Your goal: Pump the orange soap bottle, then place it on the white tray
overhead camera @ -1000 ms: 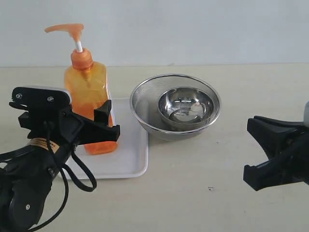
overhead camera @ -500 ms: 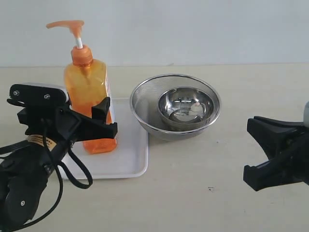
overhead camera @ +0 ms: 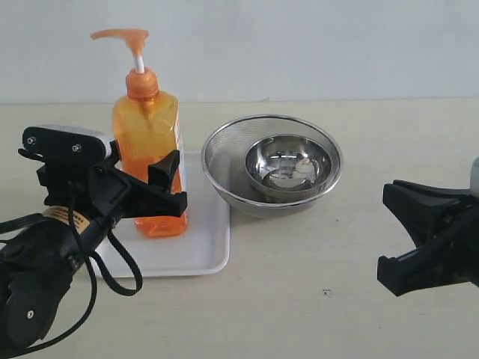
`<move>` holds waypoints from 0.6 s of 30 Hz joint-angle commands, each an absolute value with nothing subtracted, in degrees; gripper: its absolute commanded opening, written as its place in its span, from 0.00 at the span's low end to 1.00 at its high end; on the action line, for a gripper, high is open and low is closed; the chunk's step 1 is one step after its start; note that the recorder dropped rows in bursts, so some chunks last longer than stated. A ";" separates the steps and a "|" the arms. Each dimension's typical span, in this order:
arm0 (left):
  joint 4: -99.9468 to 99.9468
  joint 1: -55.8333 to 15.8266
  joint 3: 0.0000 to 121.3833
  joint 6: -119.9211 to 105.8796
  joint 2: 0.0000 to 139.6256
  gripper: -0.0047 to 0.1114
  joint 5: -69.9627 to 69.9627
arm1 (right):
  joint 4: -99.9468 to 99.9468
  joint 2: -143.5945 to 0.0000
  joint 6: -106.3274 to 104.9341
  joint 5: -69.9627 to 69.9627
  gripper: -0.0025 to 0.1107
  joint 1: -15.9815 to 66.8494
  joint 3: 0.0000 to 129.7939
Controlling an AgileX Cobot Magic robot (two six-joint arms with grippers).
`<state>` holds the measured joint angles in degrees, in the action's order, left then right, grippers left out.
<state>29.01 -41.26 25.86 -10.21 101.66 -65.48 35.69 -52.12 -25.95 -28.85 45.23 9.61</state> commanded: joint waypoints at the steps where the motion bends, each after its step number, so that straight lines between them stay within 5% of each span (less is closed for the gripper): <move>1: 29.35 -40.56 26.03 -10.41 101.27 0.08 -67.46 | 35.65 -51.82 -26.02 -28.92 0.02 45.08 9.31; 18: 30.45 -40.57 26.03 -10.32 101.27 0.08 -67.46 | 35.65 -51.82 -26.02 -28.92 0.02 45.08 9.31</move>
